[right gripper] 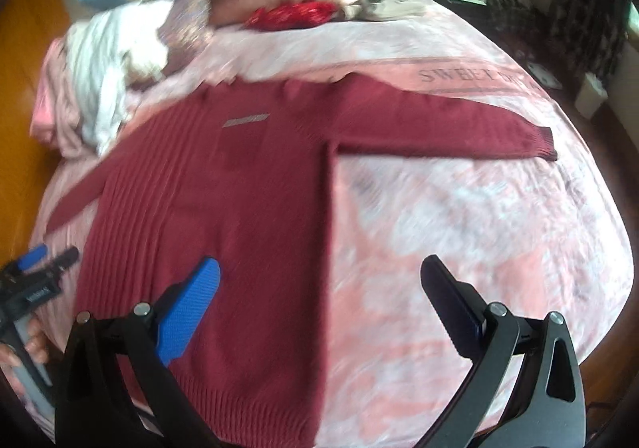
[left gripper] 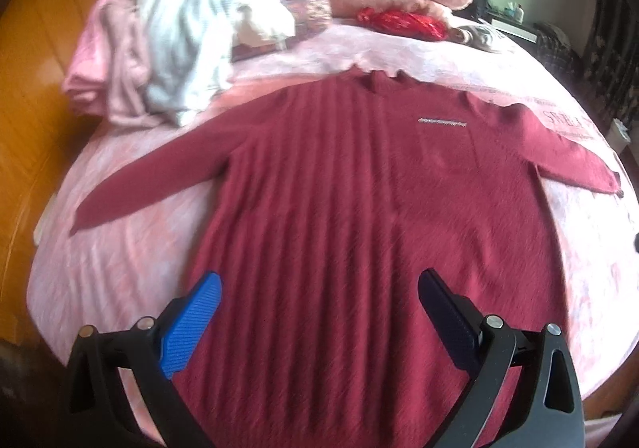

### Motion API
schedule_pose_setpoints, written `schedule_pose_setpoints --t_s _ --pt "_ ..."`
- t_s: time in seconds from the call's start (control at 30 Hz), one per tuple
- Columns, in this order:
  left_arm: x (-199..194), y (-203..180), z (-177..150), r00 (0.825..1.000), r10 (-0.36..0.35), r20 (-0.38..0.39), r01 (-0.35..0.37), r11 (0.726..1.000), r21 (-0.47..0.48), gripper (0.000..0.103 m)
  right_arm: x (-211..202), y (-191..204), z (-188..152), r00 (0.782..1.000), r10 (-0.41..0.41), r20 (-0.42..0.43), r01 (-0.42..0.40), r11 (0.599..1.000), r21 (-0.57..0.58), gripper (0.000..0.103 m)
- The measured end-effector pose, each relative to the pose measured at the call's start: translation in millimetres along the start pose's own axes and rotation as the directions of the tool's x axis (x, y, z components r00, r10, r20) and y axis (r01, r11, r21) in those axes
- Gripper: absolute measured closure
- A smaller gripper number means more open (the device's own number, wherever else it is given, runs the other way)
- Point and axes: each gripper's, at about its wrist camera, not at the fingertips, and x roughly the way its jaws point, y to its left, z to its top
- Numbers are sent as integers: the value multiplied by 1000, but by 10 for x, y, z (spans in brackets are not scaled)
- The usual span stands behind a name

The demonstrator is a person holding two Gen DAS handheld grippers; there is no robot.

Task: Fold small clothes
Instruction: 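Move the right tool to the sweater sleeve cuff and close on it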

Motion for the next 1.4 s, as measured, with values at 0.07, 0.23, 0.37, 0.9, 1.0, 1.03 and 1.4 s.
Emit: schedule_pose_setpoints --t_s 0.07,0.23,0.37,0.9,1.0,1.03,1.4 --pt "124 -178 226 1000 -12 3 12 1000 0 4 55 -204 194 1000 -9 -9 9 1000 23 3" --pt "408 -803 761 998 -61 30 61 998 18 4 354 -783 741 997 -60 -45 63 996 64 3" --pt "688 -1334 1096 992 -128 16 127 992 22 4 702 -1359 1074 993 -73 -95 83 991 108 3" --pt "1466 -2583 1528 982 -186 -24 187 981 47 4 1533 -3309 1421 982 -59 -182 109 954 278 3" --pt "1508 -2648 1536 985 -171 -14 171 984 49 4 1627 -3492 1378 976 -40 -215 103 952 289 3" --pt "1536 -2669 1534 987 -163 -14 163 985 51 4 1656 -3547 1373 975 -52 -218 115 950 290 3" --pt "1682 -2791 1509 988 -148 -45 150 988 34 4 1833 -3638 1380 968 -8 -251 86 950 300 32"
